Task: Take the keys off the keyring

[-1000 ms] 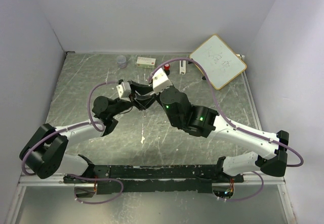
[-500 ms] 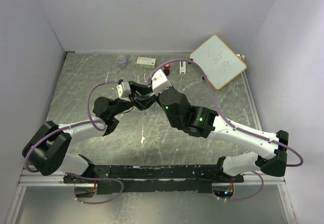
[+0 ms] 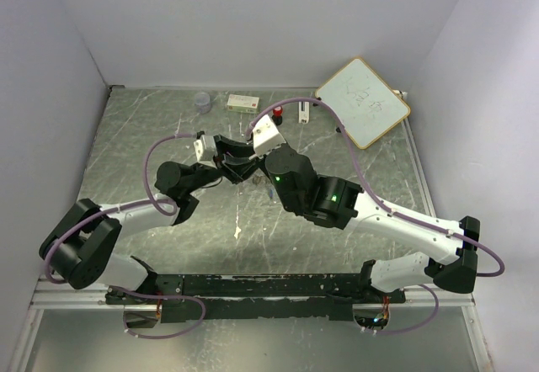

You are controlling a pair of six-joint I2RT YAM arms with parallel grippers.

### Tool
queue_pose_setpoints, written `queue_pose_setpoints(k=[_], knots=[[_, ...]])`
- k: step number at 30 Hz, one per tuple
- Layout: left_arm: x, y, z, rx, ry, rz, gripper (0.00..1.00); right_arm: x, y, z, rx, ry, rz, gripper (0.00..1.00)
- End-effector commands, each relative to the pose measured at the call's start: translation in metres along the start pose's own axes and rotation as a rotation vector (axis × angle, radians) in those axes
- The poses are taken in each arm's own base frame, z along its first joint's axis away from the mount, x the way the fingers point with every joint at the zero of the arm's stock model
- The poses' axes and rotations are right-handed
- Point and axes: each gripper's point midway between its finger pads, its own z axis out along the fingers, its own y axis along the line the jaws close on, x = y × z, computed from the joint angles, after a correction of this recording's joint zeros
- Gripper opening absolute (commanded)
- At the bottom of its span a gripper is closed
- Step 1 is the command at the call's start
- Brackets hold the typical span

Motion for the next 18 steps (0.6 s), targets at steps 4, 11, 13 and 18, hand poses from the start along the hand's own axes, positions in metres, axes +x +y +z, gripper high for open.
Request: queue_pose_setpoints(k=[4,11,13,18], knots=[[-0.0113,-0.0105,0.0059,0.062,-0.044,0.009,0.42,-0.0068,-0.0012,-0.0024,0.002,-0.027,0.03,0.0],[-0.0125,-0.0123,0.0073,0.075,-0.048,0.005,0.38,-0.005,-0.0005,-0.0023,0.004,-0.025,0.026,0.0],[-0.0128,-0.0131,0.0072,0.079,-0.053,0.002,0.39,-0.0046,0.0002,-0.002,0.003,-0.024,0.025,0.0],[-0.0123,-0.0139,0.0079,0.088,-0.057,-0.011,0.39,-0.0051,0.001,-0.0015,0.001,-0.024,0.025,0.0]])
